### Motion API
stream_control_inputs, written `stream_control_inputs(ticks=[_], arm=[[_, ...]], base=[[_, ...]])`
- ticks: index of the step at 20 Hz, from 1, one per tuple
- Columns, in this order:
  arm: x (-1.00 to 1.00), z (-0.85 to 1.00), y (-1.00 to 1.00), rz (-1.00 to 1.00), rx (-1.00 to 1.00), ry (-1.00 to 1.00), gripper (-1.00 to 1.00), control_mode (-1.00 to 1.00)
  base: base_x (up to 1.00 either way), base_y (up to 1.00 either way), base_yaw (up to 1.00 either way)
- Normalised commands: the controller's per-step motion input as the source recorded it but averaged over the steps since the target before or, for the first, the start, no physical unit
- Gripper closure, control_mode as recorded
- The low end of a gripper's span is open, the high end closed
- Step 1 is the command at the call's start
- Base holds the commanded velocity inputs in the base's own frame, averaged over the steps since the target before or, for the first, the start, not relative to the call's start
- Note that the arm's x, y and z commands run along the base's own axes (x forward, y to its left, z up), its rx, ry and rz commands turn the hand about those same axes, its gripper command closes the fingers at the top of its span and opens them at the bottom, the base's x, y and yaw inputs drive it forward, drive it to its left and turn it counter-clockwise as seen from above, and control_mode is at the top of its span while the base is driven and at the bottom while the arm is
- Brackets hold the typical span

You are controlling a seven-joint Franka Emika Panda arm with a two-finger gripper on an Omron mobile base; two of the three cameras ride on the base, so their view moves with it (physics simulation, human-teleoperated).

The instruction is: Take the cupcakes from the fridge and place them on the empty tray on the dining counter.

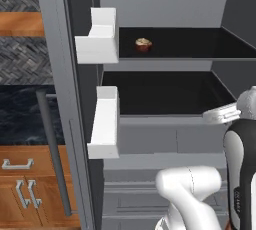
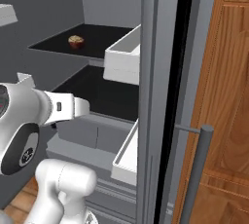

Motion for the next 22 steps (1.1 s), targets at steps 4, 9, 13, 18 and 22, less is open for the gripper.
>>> stream_control_inputs(ticks=[4, 9, 13, 18, 22], arm=[[1.0, 0.01, 0.23, 0.0, 0.0, 0.0, -1.0, -1.0], [0.69, 0.31, 0.07, 0.0, 0.0, -0.04, -1.0, -1.0], [0.23, 0.47, 0.01, 0.01, 0.0, -0.05, -1.0, -1.0], [0.15, 0.51, 0.17, 0.04, 0.01, -0.12, -1.0, -1.0], [0.26, 0.46, 0.3, 0.09, 0.02, -0.12, -1.0, -1.0]], base=[[0.0, 0.0, 0.0], [0.0, 0.0, 0.0], [0.0, 0.0, 0.0], [0.0, 0.0, 0.0], [0.0, 0.0, 0.0]])
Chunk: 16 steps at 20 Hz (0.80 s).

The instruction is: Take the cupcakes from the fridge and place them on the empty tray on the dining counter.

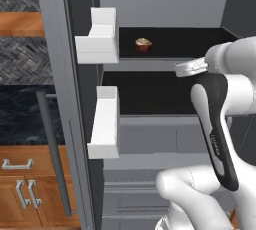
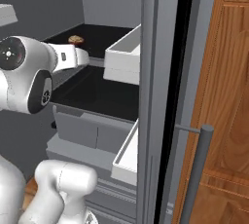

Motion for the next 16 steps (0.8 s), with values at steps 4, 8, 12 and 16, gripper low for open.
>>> stream_control_inputs(ticks=[4, 8, 12, 16], arm=[[0.34, 0.37, 0.28, 0.14, 0.01, -0.08, -1.0, -1.0], [0.32, 0.3, 0.25, 0.15, 0.0, -0.01, -1.0, -1.0], [0.18, 0.14, 0.03, 0.0, 0.03, 0.09, -1.0, -1.0], [0.02, 0.0, 0.0, -0.18, 0.05, 0.05, -1.0, -1.0]], base=[[0.0, 0.0, 0.0], [0.0, 0.0, 0.0], [0.0, 0.0, 0.0], [0.0, 0.0, 0.0]])
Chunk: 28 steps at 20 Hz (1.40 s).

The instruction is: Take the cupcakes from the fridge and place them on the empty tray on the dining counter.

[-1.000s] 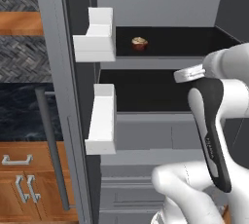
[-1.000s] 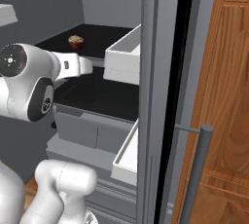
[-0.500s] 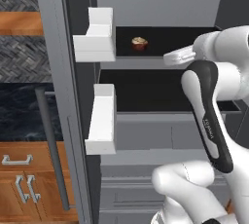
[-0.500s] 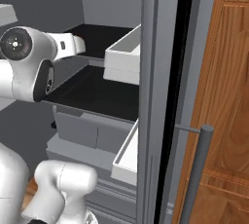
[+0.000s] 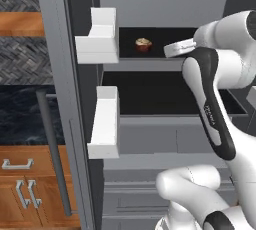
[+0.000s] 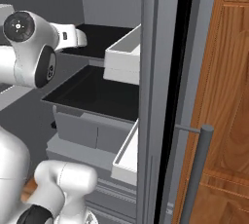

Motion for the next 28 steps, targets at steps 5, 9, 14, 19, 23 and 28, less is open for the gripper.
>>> stream_control_inputs(ticks=[5, 9, 14, 19, 23, 28], arm=[[0.0, 0.0, 0.0, -0.22, 0.12, 0.02, -1.0, -1.0], [0.1, 0.0, 0.0, -0.1, 0.14, 0.0, -1.0, -1.0], [0.27, 0.0, 0.0, 0.0, 0.02, 0.02, -1.0, -1.0], [0.39, 0.0, 0.0, 0.12, 0.0, 0.08, -1.0, -1.0], [0.52, 0.0, 0.11, 0.29, 0.0, 0.15, -1.0, -1.0], [0.49, -0.01, 0.07, 0.16, 0.0, 0.03, -1.0, -1.0]], base=[[0.0, 0.0, 0.0], [0.0, 0.0, 0.0], [0.0, 0.0, 0.0], [0.0, 0.0, 0.0], [0.0, 0.0, 0.0], [0.0, 0.0, 0.0]])
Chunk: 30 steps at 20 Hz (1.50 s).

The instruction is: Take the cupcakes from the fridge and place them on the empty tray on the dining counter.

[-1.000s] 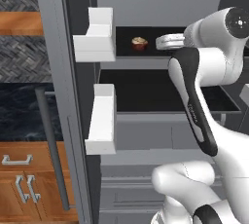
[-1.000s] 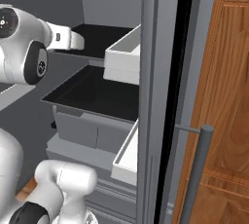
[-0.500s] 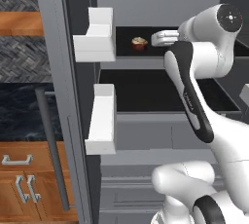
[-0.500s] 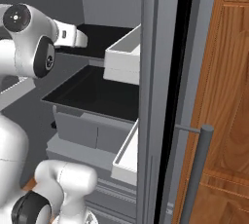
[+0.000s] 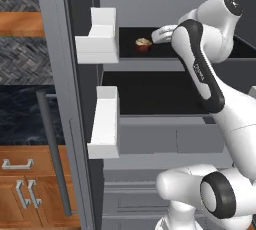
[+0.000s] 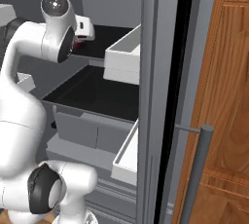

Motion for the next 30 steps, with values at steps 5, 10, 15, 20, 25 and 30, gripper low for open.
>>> stream_control_inputs(ticks=[5, 10, 15, 20, 25, 30], arm=[[0.37, -0.15, 0.0, 0.0, 0.0, -0.05, -1.0, -1.0], [0.52, -0.32, 0.05, 0.0, 0.0, 0.0, -1.0, -1.0], [0.51, -0.14, 0.15, 0.0, 0.0, 0.0, -1.0, -1.0], [0.4, 0.0, 0.3, 0.0, 0.0, 0.0, -1.0, -1.0], [0.25, -0.04, 0.21, 0.0, -0.01, 0.0, -1.0, -1.0], [0.1, -0.13, 0.0, 0.0, 0.0, 0.0, -1.0, -1.0]], base=[[0.0, 0.0, 0.0], [0.0, 0.0, 0.0], [0.0, 0.0, 0.0], [0.0, 0.0, 0.0], [0.0, 0.0, 0.0], [0.0, 0.0, 0.0]])
